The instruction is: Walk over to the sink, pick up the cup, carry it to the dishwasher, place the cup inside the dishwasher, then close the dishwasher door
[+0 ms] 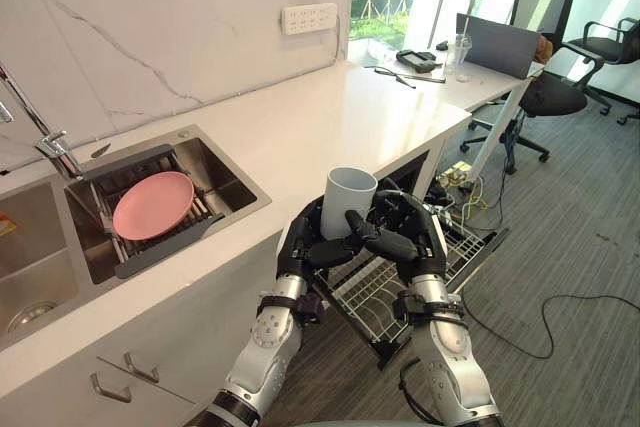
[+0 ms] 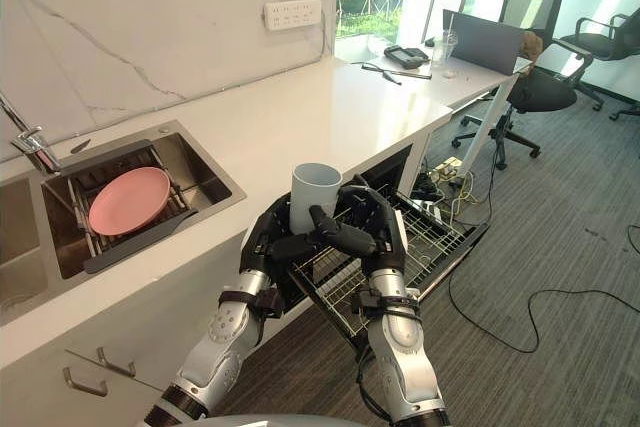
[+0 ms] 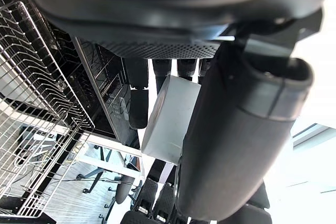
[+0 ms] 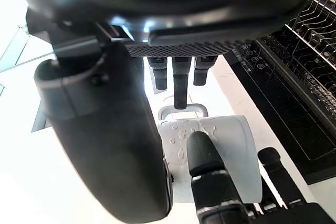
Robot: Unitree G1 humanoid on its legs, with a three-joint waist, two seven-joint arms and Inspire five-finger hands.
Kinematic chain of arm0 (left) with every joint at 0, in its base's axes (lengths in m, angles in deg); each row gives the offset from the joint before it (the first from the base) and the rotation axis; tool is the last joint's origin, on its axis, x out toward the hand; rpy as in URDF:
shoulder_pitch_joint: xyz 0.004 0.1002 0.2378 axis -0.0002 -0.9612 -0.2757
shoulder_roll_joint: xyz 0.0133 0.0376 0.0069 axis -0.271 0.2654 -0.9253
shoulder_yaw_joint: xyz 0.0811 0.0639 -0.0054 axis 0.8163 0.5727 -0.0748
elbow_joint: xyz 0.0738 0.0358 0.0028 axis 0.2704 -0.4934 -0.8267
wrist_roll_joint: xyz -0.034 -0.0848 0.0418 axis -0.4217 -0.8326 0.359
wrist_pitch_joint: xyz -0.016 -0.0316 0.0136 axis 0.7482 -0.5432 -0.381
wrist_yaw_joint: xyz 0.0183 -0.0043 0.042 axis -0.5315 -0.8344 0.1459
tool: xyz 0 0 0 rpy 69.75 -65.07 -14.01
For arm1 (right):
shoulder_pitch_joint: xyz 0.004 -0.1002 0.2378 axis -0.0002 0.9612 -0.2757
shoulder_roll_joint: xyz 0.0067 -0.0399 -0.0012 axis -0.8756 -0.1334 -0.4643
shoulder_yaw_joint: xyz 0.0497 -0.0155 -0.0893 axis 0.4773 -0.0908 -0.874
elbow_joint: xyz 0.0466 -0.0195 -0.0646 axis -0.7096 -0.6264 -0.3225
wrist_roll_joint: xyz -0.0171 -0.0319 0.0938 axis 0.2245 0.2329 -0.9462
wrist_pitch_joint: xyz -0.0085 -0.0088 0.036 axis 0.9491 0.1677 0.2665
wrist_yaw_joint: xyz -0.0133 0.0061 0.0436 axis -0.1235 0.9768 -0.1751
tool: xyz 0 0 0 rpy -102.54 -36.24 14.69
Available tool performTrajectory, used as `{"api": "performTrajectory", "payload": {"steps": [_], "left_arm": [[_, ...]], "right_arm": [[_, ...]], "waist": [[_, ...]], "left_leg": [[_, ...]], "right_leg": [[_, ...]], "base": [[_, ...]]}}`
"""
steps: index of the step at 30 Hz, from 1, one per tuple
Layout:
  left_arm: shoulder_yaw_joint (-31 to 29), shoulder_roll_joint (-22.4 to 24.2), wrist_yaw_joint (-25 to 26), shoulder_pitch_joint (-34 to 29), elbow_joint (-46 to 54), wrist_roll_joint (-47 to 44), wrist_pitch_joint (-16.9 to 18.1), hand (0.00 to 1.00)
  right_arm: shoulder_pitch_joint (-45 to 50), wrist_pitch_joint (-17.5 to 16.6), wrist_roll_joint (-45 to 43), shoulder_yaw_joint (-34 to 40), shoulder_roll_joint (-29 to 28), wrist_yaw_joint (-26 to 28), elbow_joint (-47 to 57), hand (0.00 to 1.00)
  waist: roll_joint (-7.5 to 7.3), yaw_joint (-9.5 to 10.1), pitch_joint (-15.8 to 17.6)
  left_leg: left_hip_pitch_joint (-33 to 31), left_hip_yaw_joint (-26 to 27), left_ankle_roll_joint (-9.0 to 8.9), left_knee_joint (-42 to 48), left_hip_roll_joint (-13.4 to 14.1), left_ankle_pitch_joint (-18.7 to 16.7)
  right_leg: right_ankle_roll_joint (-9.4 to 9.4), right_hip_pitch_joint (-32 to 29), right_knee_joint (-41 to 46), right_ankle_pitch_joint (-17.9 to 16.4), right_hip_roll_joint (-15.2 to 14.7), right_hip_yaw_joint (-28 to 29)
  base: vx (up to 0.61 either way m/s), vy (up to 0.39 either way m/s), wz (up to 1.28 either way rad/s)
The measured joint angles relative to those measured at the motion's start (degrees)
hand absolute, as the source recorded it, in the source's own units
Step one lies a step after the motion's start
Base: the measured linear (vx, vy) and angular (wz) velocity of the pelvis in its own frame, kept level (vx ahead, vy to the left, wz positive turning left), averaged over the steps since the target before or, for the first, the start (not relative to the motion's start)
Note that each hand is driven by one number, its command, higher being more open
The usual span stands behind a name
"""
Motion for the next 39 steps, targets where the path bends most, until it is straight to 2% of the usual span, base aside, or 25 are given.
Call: {"api": "performTrajectory", "payload": {"steps": [4,24,32,39], "left_arm": [[-1.02,1.66,0.06,-0.94,0.00,0.48,-0.03,0.30],[-3.24,2.85,1.42,-1.08,-0.01,2.26,-0.17,0.30],[-3.84,2.92,2.22,-1.08,-0.01,3.38,-0.18,0.30],[-2.55,1.78,1.24,-1.07,-0.02,5.90,-0.53,0.30]], "right_arm": [[0.01,0.00,0.05,-0.06,-1.02,-0.13,0.00,0.90],[0.23,-0.12,0.01,-0.67,-3.34,-0.77,0.04,0.90],[1.58,-0.11,-0.19,-1.02,-3.01,-1.06,-0.14,0.90],[1.56,-0.09,-0.07,-1.85,-1.83,0.80,-1.79,0.90]], "waist": [[0.00,-0.10,0.00],[0.00,-0.46,0.00],[0.02,-0.55,-0.01],[0.01,-0.58,-0.01]], "left_leg": [[0.24,0.07,-0.02,-0.54,-0.06,0.05],[0.92,0.49,-0.01,-0.80,-0.21,0.07],[1.06,0.56,-0.01,-0.80,-0.13,0.07],[1.08,0.65,-0.02,-0.80,0.29,0.08]], "right_leg": [[0.04,-0.08,-0.01,-0.02,-0.01,0.04],[0.20,0.13,0.11,-0.13,-0.13,0.41],[0.19,0.34,-0.06,-0.13,-0.18,0.45],[0.15,0.43,-0.22,-0.09,-0.15,0.48]], "base": [[0.00,0.000,0.00],[0.00,0.000,0.00],[0.00,0.000,0.00],[0.00,0.000,0.00]]}}
